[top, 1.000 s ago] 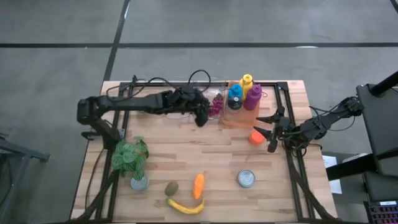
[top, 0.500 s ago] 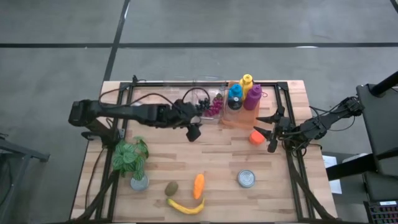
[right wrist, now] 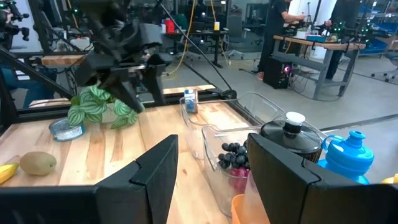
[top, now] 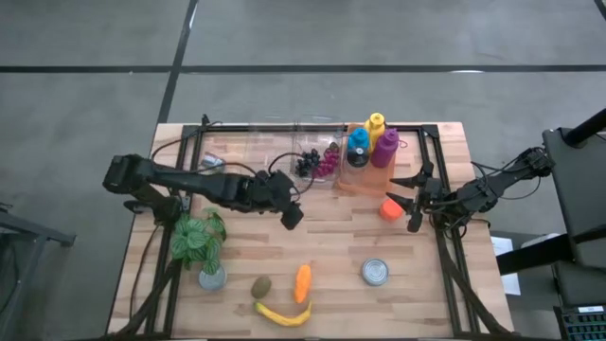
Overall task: Pick & Place Food Item
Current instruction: Put the yellow mango into the right transparent bin
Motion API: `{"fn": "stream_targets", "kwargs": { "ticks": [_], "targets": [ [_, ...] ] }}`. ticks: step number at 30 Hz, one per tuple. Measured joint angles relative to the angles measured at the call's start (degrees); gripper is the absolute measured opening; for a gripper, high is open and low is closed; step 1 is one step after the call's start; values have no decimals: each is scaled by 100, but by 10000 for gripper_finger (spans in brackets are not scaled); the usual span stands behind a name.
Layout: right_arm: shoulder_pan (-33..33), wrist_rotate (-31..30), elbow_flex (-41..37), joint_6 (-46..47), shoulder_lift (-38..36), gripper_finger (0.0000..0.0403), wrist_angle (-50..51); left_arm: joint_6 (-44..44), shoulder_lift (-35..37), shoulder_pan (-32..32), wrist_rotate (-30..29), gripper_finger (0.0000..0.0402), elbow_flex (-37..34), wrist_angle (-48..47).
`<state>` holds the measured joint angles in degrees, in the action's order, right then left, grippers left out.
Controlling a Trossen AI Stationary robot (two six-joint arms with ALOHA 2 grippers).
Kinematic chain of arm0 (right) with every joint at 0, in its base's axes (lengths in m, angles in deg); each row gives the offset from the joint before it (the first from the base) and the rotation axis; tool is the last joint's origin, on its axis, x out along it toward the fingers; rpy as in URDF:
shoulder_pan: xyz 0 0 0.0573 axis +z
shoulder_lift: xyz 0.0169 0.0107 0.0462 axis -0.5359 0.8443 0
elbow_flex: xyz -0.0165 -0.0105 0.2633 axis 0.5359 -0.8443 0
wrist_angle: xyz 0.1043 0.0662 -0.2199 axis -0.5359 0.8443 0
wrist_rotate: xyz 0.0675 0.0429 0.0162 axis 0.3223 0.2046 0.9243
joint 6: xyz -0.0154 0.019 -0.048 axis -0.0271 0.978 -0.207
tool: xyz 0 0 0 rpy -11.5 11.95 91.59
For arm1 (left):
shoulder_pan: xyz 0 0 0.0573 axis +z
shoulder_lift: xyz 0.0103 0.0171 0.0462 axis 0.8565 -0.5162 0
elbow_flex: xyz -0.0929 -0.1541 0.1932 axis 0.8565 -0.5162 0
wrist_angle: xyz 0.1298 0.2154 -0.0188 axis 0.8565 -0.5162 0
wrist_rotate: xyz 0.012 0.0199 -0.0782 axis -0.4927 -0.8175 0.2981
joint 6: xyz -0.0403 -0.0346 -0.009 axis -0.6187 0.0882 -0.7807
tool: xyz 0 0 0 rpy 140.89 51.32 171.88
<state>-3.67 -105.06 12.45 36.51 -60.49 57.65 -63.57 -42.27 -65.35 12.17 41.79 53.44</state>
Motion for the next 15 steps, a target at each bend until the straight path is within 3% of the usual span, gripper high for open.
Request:
{"fn": "stream_targets", "kwargs": {
  "ticks": [15],
  "targets": [
    [0, 0, 0, 4, 0, 190, 0, -1739, -147, -1463, -993, 299, 0, 19]
  ]
}}
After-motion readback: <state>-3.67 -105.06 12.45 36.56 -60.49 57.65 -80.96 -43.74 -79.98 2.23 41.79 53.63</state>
